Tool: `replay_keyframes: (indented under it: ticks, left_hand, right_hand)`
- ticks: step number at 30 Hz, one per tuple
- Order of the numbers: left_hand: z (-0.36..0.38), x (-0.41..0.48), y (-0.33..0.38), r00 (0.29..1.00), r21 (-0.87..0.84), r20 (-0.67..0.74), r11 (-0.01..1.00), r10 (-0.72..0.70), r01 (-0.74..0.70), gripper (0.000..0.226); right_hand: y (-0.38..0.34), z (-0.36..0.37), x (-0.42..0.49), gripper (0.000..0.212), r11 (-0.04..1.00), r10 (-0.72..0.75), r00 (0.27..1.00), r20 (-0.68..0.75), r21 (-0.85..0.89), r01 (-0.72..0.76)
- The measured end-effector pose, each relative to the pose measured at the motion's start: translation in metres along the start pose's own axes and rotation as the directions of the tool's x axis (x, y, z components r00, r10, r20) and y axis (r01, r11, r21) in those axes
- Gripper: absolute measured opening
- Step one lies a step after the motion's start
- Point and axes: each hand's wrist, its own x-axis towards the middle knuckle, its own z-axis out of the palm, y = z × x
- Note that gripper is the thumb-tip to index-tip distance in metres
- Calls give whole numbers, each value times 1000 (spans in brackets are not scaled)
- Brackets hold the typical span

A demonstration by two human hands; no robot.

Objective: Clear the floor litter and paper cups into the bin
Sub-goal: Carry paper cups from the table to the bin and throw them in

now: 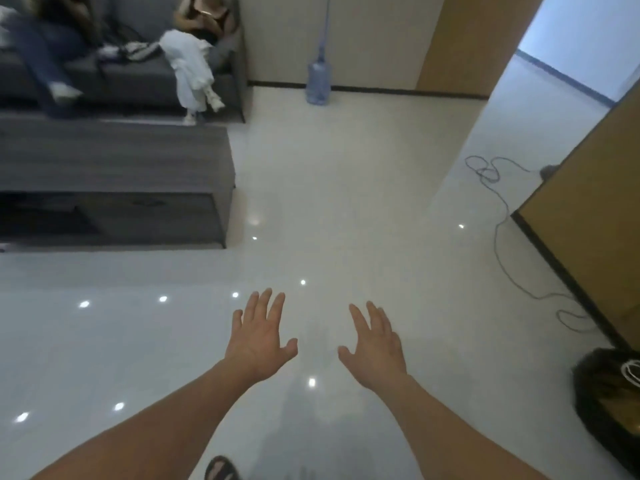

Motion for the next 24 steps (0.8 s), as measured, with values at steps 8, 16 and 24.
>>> replay_keyframes:
  ticks: [8,16,24]
  left_hand:
    - [-64,2,-202,935,-44,-157,948,-318,315,90]
    - [-86,35,-316,853,-95,-173,870,-493,484,90]
    - [-134,108,-424,739,-90,-180,759,-649,645,89]
  right_hand:
    - [-215,26,78,80,960,-281,959,18,11,281]
    - [-356,37,160,82,870,-486,870,82,-45,490]
    - [-493,31,281,81,761,-638,760,126,-50,647]
